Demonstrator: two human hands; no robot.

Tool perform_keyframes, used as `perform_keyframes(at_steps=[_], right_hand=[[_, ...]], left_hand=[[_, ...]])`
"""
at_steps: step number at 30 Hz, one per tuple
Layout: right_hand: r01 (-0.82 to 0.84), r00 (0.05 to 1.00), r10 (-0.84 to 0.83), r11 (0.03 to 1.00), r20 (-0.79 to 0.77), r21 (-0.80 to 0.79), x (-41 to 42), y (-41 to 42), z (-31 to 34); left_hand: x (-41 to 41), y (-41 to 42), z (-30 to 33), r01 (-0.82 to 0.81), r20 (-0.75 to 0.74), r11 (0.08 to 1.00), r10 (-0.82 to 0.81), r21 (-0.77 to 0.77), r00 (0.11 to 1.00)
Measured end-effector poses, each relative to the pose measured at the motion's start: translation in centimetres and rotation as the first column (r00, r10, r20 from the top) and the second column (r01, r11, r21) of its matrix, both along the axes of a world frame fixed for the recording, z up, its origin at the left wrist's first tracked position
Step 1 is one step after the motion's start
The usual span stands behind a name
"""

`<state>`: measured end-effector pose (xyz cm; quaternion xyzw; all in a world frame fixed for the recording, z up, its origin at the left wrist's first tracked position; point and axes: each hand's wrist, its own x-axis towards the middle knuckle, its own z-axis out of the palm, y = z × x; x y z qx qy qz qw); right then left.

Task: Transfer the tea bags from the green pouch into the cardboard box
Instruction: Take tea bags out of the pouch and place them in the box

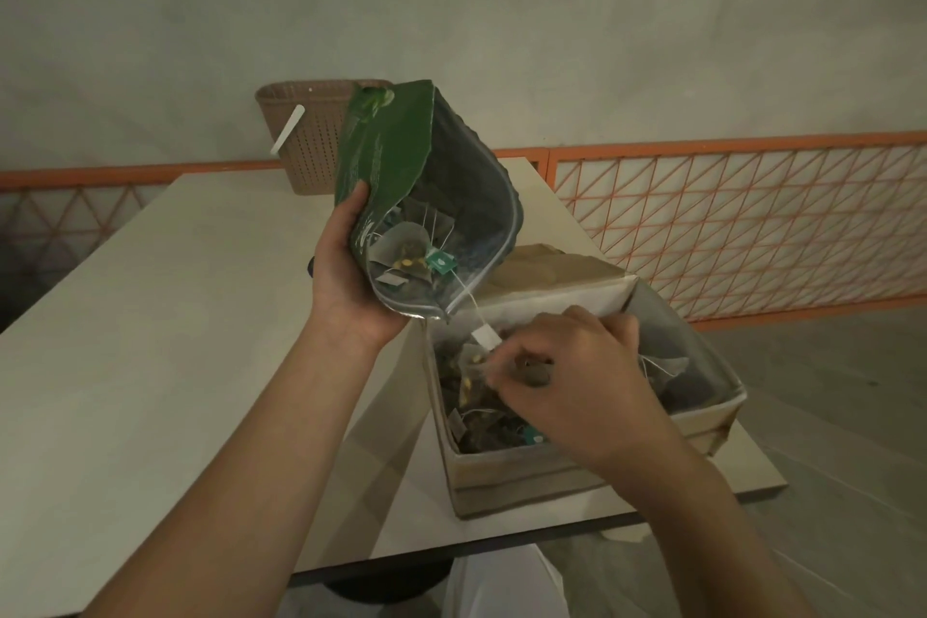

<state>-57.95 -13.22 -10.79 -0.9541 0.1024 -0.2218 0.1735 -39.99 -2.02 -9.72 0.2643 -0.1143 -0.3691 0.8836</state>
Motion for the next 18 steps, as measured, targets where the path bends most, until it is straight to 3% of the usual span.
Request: perform_keyframes(at_steps=[3,7,12,18], right_hand=[[-0.01,1.0,0.01,1.0,0.007,0.028,0.0,-0.4,-0.1],[0.053,0.982,-0.08,0.986,0.172,0.156,0.3,-0.7,0.3],[0.067,0.996,-0.075,0.99,0.054,0.124,0.6,-1.2,0.3],[0.005,1.0,-0.009,0.974,0.015,0.226,0.3,-0.9,0.0]], left_hand=[[-0.2,-0.1,0.0,0.011,0.0,1.0,-0.011,0.009,1.0],[-0.3,-0.1,0.1,0.001,-0.015,1.0,0.0,0.017,1.0],[-0.4,-0.2,0.0,-0.007,-0.024,1.0,0.008,0.023,1.0],[-0.6,-0.1,0.3,-0.011,-0.031,1.0,0.011,0.021,0.999]])
